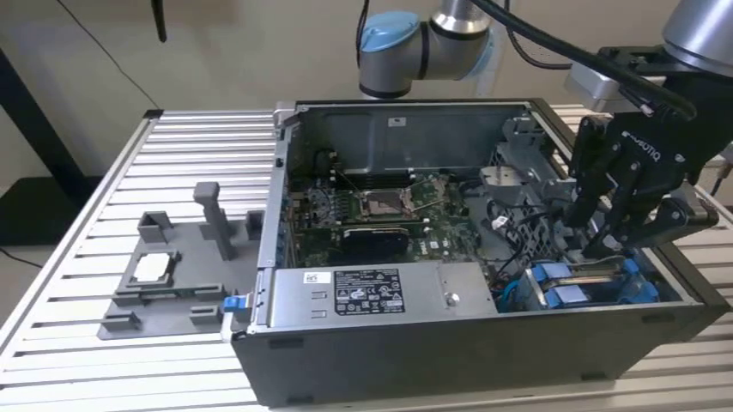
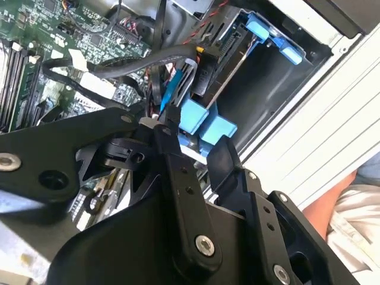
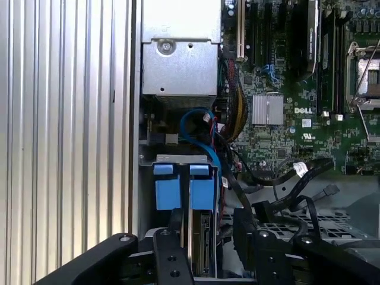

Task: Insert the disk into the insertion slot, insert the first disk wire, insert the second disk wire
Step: 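Insert the disk into the insertion slot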

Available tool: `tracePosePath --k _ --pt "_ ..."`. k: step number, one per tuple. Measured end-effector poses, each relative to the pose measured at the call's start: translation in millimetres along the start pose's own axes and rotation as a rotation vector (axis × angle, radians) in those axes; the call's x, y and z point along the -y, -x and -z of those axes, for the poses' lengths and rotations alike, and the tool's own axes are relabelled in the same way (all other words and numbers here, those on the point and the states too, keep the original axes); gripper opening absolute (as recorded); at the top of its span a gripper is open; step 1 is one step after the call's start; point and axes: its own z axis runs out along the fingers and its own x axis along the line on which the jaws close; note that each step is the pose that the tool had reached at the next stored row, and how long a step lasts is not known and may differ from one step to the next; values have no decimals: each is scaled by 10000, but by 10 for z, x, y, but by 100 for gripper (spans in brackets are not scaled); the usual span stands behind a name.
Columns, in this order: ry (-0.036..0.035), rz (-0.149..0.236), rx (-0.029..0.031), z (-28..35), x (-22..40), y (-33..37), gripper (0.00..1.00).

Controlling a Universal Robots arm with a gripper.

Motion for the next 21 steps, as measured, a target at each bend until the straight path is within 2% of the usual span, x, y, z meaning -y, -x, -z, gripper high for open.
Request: tracePosePath --k 4,5,6,7,14,16,17,18,19,21 --pt "-101 -2 -1 110 -6 9 47" --pt "-146 -3 -1 125 -8 11 47" --pt "-231 -3 1 129 -8 17 47" --pt "-388 -2 2 128 -10 22 47" --pt "-1667 86 -4 127 -10 79 47" --pt "-1984 195 -4 123 -10 90 47" --pt "-2112 271 -3 120 -10 94 47" --pt "-2201 358 0 117 -10 98 47" --pt "-2237 437 3 116 -10 100 47" --pt "-2239 467 4 116 -9 101 47"
